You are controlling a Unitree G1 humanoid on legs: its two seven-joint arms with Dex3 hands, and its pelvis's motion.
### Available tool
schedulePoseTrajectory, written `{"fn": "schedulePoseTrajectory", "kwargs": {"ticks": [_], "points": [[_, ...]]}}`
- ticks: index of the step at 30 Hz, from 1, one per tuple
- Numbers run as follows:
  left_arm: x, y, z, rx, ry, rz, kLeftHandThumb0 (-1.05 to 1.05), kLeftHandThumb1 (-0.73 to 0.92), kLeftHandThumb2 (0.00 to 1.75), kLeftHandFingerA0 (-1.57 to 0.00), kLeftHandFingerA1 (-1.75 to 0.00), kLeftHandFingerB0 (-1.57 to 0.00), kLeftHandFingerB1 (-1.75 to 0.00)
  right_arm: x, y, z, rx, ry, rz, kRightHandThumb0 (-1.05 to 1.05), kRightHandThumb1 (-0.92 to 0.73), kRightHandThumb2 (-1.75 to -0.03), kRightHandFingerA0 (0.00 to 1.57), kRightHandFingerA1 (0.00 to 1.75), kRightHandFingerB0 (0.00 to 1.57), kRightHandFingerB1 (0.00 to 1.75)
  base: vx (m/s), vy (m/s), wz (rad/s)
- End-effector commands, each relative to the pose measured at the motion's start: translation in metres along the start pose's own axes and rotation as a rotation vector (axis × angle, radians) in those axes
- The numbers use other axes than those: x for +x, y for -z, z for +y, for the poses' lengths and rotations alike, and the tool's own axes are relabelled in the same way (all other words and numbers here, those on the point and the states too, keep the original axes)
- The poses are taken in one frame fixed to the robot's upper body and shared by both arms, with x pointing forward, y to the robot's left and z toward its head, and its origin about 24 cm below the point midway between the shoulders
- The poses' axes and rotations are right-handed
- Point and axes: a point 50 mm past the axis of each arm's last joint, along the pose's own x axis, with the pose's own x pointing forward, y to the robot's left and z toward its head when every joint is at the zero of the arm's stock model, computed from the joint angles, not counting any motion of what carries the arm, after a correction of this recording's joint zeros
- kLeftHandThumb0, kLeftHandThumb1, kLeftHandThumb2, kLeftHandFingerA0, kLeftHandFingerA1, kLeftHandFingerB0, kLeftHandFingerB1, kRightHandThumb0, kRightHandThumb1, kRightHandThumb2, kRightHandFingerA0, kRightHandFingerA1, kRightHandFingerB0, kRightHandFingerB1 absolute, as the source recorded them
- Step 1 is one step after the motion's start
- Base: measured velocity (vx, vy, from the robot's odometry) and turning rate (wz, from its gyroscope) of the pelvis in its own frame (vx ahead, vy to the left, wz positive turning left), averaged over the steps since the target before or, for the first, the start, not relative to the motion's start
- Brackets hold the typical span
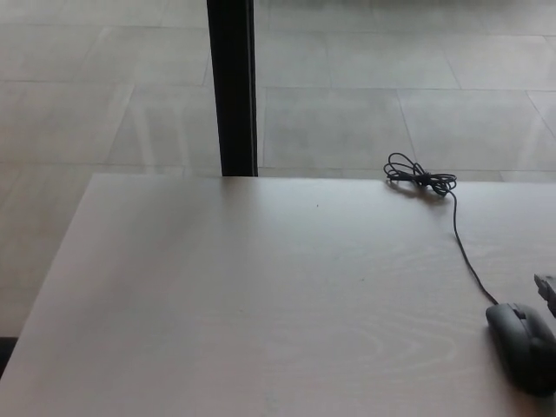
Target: The robot uses its right fingers to click on the left button of the black mouse placed on the table.
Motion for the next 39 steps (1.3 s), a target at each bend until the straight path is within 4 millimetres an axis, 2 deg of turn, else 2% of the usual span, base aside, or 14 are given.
{"fn": "schedulePoseTrajectory", "kwargs": {"ticks": [1,6,8,11,13,16,18,19,21,27,28,34,35,39], "points": [[0.0,-0.004,0.001,-0.028,0.011,-0.021,-1.02,0.85,0.94,-0.41,-0.84,-0.32,-0.46,-0.009,-0.012,0.017,0.062,-0.106,-0.021,-1.05,-0.81,-1.27,0.0,0.25,0.04,0.15,0.0,0.0,0.0],[0.0,-0.006,0.0,-0.021,0.0,-0.035,-0.96,0.92,0.79,-0.4,-0.74,-0.4,-0.46,-0.013,-0.02,0.01,0.131,-0.121,-0.05,-1.04,-0.84,-1.29,0.0,0.25,0.0,0.12,0.0,0.0,0.0],[0.001,-0.006,0.0,-0.01,-0.019,-0.023,-0.95,0.81,1.21,-0.57,-0.86,-0.38,-0.53,-0.013,-0.025,0.003,0.18,-0.144,-0.068,-1.05,-0.85,-1.31,0.0,0.25,0.01,0.11,0.0,0.0,0.0],[0.001,-0.007,-0.001,0.017,-0.01,-0.031,-0.98,0.92,0.8,-0.63,-1.0,-0.39,-0.43,-0.014,-0.034,-0.012,0.234,-0.12,-0.128,-0.98,-0.83,-1.29,0.01,0.39,0.04,0.12,0.0,0.0,0.0],[0.001,-0.007,-0.001,0.01,-0.024,-0.024,-0.93,0.8,1.21,-0.59,-0.89,-0.39,-0.53,-0.014,-0.038,-0.015,0.29,-0.136,-0.136,-0.96,-0.8,-1.25,0.0,0.36,0.08,0.14,0.0,0.0,0.0],[0.001,-0.008,-0.002,0.027,-0.032,-0.034,-0.98,0.92,0.84,-0.53,-0.71,-0.4,-0.43,-0.016,-0.04,-0.017,0.314,-0.148,-0.134,-1.05,-0.85,-1.28,0.0,0.28,0.09,0.09,0.01,0.001,0.02],[0.001,-0.008,-0.002,0.015,-0.032,-0.027,-0.92,0.8,1.2,-0.62,-0.83,-0.4,-0.54,-0.017,-0.04,-0.014,0.317,-0.153,-0.137,-0.98,-0.8,-1.25,0.0,0.33,0.07,0.14,0.0,0.0,0.0],[0.001,-0.008,-0.002,0.02,-0.031,-0.029,-0.95,0.92,0.82,-0.64,-0.9,-0.41,-0.43,-0.018,-0.039,-0.012,0.297,-0.157,-0.132,-1.01,-0.84,-1.29,0.0,0.29,0.02,0.11,0.0,0.0,0.0],[0.001,-0.007,-0.002,0.013,-0.013,-0.031,-0.91,0.8,1.2,-0.6,-0.9,-0.38,-0.53,-0.017,-0.037,-0.01,0.26,-0.171,-0.122,-1.0,-0.84,-1.29,0.0,0.29,0.02,0.11,0.0,0.0,0.0],[0.001,-0.008,-0.001,-0.012,-0.015,-0.034,-0.99,0.92,0.84,-0.45,-0.76,-0.39,-0.44,-0.015,-0.025,-0.004,0.152,-0.149,-0.08,-1.03,-0.84,-1.28,0.0,0.28,0.13,0.17,0.0,0.0,0.0],[0.001,-0.008,-0.001,-0.013,-0.014,-0.034,-0.98,0.92,0.84,-0.46,-0.74,-0.39,-0.44,-0.015,-0.024,-0.004,0.146,-0.142,-0.08,-1.01,-0.92,-0.83,0.0,0.38,0.06,0.29,0.0,0.0,0.0],[0.001,-0.008,-0.001,0.018,-0.03,-0.029,-0.89,0.79,1.2,-0.57,-0.77,-0.36,-0.52,-0.013,-0.014,-0.005,0.028,-0.107,-0.077,-1.0,-0.84,-1.28,0.0,0.3,0.02,0.13,0.0,0.0,0.0],[0.001,-0.008,-0.001,0.017,-0.024,-0.028,-0.97,0.92,0.84,-0.51,-0.69,-0.38,-0.42,-0.013,-0.015,-0.006,0.03,-0.098,-0.081,-1.05,-0.86,-1.28,0.0,0.28,0.1,0.15,0.0,0.0,0.0],[0.001,-0.007,-0.002,0.008,-0.004,-0.03,-0.83,0.8,1.27,-0.42,-0.69,-0.25,-0.48,-0.01,-0.019,-0.008,0.027,-0.078,-0.092,-1.0,-0.92,-0.79,0.0,0.36,0.03,0.29,0.0,0.0,0.0]]}}
